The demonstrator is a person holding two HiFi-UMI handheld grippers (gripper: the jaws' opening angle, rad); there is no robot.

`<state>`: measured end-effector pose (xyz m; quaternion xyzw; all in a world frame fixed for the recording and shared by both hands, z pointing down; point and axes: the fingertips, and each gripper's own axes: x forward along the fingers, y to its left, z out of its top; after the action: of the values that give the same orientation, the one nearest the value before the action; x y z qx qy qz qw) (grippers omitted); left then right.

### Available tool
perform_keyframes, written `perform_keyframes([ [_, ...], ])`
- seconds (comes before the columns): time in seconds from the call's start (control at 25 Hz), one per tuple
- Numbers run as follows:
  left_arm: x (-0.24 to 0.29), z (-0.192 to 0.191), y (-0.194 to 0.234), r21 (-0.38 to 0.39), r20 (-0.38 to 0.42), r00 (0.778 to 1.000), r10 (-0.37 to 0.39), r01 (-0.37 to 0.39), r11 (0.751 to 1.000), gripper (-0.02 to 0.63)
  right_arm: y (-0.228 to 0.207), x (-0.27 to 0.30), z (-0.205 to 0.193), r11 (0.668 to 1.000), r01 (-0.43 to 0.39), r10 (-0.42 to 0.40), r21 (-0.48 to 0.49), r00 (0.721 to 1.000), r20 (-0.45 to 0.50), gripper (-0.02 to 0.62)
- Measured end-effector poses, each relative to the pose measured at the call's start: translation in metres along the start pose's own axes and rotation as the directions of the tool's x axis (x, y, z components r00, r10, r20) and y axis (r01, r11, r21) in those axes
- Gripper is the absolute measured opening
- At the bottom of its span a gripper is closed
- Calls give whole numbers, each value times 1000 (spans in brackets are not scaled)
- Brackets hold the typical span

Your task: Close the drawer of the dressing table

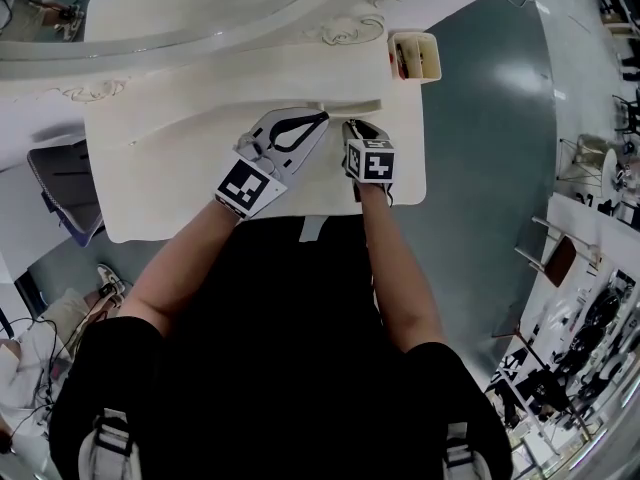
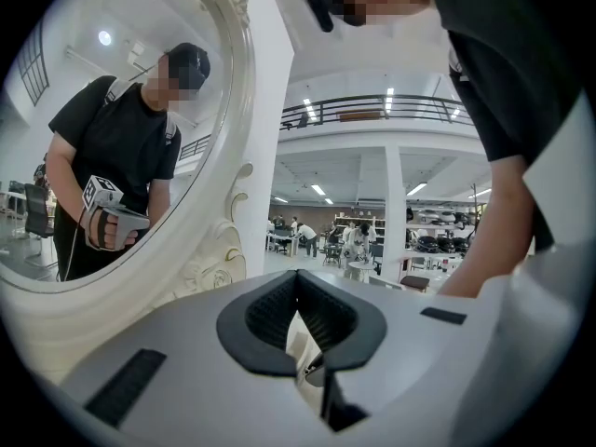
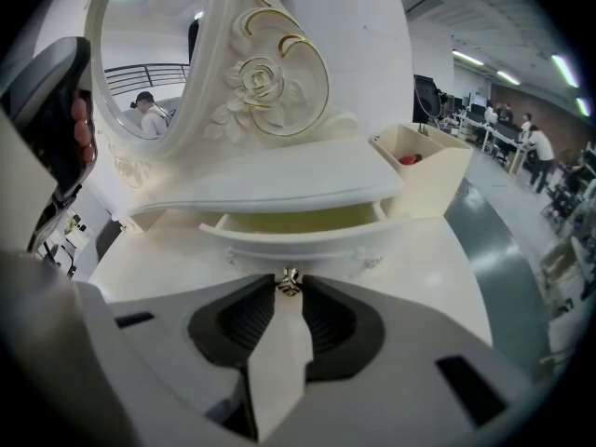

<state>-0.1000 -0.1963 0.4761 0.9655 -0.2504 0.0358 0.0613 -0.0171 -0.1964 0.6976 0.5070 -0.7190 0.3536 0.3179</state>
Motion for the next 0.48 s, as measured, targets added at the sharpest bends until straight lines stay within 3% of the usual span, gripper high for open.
perform_keyframes([
  [0.48,6,3,17,1,-10,1000,16,-16,1000,-6,-5,17,18,1000,-6,6,-9,1000,-13,97],
])
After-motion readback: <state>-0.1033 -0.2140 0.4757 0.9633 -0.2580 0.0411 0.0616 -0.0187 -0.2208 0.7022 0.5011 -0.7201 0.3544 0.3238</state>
